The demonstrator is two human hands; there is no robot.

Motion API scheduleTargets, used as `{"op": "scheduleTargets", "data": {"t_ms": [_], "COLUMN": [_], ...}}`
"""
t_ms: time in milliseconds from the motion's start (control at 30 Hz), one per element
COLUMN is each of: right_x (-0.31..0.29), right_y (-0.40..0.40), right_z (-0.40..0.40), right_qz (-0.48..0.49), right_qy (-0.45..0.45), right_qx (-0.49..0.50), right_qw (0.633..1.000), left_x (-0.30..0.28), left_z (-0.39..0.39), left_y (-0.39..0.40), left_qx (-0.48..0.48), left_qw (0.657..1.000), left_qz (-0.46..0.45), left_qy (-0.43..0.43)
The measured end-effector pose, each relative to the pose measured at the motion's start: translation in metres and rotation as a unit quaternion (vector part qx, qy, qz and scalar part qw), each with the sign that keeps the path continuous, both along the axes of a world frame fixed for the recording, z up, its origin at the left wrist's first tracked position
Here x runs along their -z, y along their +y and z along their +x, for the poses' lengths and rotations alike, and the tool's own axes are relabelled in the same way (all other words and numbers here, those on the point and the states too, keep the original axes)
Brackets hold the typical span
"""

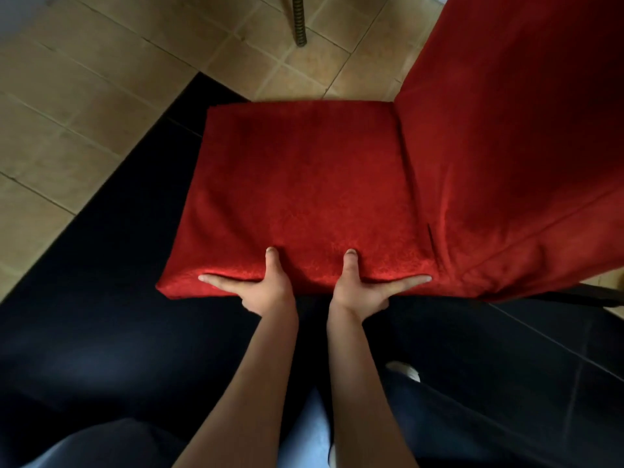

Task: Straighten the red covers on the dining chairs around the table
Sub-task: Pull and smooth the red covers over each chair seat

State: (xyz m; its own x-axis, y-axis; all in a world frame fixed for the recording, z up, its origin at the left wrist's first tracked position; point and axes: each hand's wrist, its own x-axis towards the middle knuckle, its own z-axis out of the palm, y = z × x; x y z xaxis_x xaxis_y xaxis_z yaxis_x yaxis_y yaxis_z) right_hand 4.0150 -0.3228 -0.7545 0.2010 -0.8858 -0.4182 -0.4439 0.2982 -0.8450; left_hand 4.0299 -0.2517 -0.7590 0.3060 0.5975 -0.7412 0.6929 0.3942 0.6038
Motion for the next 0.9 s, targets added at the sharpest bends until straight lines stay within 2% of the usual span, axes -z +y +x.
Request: {"op": "scheduleTargets", "data": {"t_ms": [533, 900], "right_x": [-0.107, -0.159], "right_y": [0.035, 0.065], "right_z": [-0.058, -0.074], "right_qz": [0.018, 0.024], "right_qy": [0.177, 0.266], "right_qx": [-0.049, -0.108], "right_qw": [0.983, 0.958], "left_x": [-0.101, -0.141], "left_z": [-0.071, -0.09], "left_y": [0.033, 0.066], "left_qx": [-0.047, -0.066], "left_qw": [0.99, 0.983], "left_qz": [0.036, 0.042], "left_qy": [0.132, 0.169]}}
